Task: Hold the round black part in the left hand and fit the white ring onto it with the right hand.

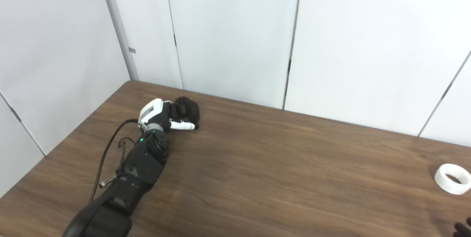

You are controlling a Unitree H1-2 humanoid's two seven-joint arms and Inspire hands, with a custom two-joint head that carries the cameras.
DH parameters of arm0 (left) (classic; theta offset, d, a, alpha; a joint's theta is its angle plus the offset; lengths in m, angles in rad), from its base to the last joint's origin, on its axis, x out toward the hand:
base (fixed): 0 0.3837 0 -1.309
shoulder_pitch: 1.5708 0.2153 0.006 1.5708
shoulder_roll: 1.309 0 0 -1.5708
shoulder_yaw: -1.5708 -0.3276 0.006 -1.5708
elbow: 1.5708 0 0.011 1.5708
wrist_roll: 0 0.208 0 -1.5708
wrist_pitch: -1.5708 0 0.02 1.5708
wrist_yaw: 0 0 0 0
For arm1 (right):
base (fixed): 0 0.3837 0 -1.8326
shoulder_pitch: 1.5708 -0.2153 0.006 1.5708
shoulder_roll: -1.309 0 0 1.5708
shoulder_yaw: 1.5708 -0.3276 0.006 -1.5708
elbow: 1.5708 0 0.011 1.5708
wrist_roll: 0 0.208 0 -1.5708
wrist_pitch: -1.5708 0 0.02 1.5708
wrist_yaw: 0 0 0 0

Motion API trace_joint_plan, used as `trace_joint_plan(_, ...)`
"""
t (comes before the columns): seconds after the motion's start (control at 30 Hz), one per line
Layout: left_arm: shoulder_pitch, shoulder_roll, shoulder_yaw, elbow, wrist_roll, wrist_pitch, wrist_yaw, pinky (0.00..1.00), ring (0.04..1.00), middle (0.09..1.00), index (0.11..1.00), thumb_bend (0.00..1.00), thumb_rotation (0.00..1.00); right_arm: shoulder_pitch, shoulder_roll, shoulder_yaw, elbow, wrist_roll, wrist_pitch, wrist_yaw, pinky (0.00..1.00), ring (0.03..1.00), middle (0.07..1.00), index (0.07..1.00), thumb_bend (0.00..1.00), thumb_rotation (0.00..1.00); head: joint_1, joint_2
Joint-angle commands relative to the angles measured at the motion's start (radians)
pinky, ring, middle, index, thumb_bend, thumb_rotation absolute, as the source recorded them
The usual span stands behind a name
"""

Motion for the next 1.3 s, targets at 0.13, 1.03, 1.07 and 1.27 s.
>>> trace_joint_plan(0.13,-0.054,0.0,0.014,0.023,-0.025,-0.045,0.051,1.0,0.975,0.922,0.765,1.0,0.32,-0.011,-0.008,-0.003,-0.039,0.003,-0.027,0.0,0.97,0.922,0.892,0.919,0.78,0.97,0.001,0.001)
trace_joint_plan(1.03,-0.065,-0.013,0.033,0.082,-0.075,-0.078,0.086,0.95,0.945,0.908,0.75,1.0,0.34,-0.009,-0.011,-0.001,-0.045,0.013,-0.021,0.006,0.99,0.937,0.896,0.93,0.75,0.99,-0.004,0.013)
trace_joint_plan(1.07,-0.064,-0.014,0.035,0.079,-0.078,-0.079,0.084,0.97,0.954,0.912,0.743,1.0,0.32,-0.01,-0.01,-0.002,-0.044,0.019,-0.022,0.006,0.98,0.929,0.897,0.929,0.74,0.98,-0.004,0.013)
trace_joint_plan(1.27,-0.057,-0.015,0.034,0.069,-0.08,-0.083,0.09,0.99,0.953,0.897,0.694,1.0,0.29,-0.009,-0.012,-0.001,-0.041,0.008,-0.026,0.005,0.98,0.931,0.896,0.926,0.75,0.99,-0.003,0.014)
